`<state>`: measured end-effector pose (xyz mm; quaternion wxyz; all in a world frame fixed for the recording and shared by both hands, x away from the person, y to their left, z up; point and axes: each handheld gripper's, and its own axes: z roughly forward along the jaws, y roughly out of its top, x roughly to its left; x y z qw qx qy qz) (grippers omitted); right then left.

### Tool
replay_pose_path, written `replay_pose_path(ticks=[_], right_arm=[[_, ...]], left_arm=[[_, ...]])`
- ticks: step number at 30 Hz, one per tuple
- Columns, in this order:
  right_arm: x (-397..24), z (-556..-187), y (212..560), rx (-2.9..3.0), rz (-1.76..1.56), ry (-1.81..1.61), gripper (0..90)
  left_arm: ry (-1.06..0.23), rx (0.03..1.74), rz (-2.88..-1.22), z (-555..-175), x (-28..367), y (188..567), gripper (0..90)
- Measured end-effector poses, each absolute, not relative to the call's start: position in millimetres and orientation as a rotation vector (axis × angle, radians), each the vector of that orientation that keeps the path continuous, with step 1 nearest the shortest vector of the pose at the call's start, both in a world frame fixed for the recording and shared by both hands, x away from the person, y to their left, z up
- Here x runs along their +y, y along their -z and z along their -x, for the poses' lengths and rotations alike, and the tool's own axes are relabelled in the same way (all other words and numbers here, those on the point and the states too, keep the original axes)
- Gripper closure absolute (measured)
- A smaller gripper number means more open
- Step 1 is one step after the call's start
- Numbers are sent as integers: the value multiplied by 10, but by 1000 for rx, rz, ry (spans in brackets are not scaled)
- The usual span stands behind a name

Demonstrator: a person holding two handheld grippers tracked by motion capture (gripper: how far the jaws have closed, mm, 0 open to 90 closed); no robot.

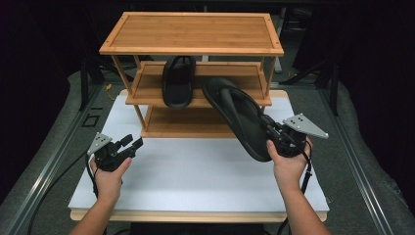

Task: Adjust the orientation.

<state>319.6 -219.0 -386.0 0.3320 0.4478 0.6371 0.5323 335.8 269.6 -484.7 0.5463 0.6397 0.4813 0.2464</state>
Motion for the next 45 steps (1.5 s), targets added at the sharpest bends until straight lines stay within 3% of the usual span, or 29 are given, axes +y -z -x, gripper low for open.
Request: replay_pose_path(ticks=[22,45], right_arm=[[-1785,-4112,3758,1629,-1228,-1301,843],[-1500,-4613,3737,1619,-1317,-1220,818]], left_arm=[[-575,1147,-1519,-3376,2722,4869,490],[-568,1155,-1519,-3379,2741,4896,490]])
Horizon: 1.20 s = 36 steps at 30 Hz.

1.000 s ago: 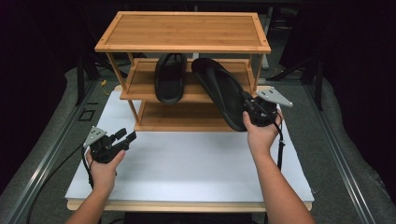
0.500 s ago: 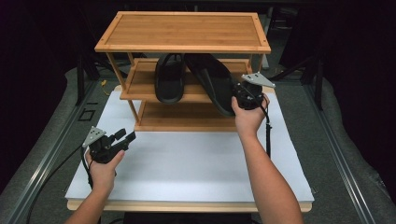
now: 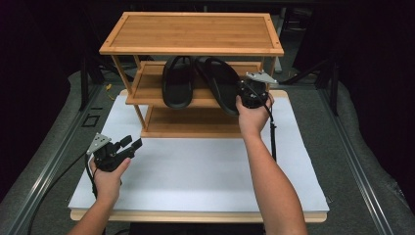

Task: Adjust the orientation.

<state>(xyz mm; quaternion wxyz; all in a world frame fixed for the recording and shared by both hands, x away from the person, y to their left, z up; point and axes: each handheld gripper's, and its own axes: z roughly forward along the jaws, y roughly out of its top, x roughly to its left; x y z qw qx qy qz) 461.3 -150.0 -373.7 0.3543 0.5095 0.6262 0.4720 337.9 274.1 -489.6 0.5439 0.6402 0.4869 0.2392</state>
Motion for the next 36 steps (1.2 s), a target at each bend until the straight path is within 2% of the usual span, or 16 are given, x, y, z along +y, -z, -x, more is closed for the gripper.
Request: replay_pose_path(ticks=[5,6,12,18,27,33,35,36], right_arm=[[-1477,-4580,3718,1577,-1346,-1240,781],[-1504,-4568,3707,1617,-1330,-1326,759],[-1532,-4445,3681,1665,-1306,-1361,604],[-1652,-4243,3624,1735,-1257,-1342,536],[-1803,-4018,3731,1788,-1259,-1345,516],[-1756,-4000,3824,1746,-1312,-1408,540],[-1749,-4019,3852,1809,-1264,-1524,534],[-1689,-4018,3864,1740,-1303,-1465,534]], left_arm=[[-572,1154,-1527,-3381,2734,4893,490],[-572,1152,-1525,-3386,2727,4894,489],[-576,1136,-1542,-3411,2649,4859,487],[-581,1109,-1530,-3476,2566,4710,487],[-603,1059,-1527,-3696,2441,4347,461],[-573,1059,-1502,-3894,2336,4178,445],[-576,1058,-1507,-3936,2296,4135,438],[-576,1057,-1505,-3950,2276,4113,434]])
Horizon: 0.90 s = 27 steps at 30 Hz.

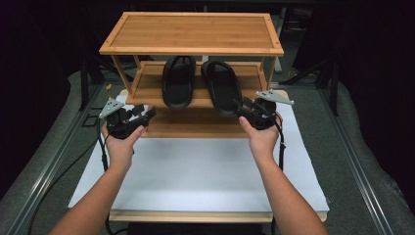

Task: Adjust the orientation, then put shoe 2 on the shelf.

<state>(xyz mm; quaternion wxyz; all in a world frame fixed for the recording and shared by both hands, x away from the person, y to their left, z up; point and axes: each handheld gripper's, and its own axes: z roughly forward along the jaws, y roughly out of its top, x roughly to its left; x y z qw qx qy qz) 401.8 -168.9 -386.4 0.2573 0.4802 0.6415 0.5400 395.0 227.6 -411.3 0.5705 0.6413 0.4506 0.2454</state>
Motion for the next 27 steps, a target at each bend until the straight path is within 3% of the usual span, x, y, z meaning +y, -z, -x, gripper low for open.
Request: replay_pose_path(ticks=[21,27], right_arm=[[-1236,-4182,3972,1606,-1301,-1466,530],[-1162,-4226,3987,1576,-1314,-1460,529]], left_arm=[[-550,1077,-1523,-4439,1845,3918,390],[-550,1091,-1529,-4507,1803,3948,435]])
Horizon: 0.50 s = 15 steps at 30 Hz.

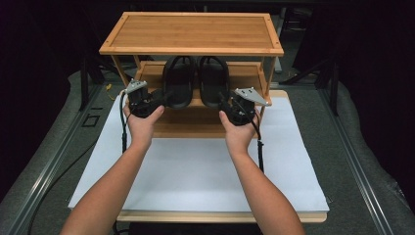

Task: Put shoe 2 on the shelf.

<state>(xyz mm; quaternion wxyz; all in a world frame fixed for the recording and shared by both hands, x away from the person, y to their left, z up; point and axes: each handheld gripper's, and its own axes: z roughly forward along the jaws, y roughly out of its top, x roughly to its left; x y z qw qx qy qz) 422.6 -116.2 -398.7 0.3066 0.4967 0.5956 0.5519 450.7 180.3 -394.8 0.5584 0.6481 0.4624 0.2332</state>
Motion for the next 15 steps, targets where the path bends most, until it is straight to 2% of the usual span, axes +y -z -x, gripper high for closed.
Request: replay_pose_path(ticks=[15], right_arm=[[-1058,-4281,3965,1585,-1326,-1439,517]], left_arm=[[-560,1080,-1550,-4583,1761,3934,443]])
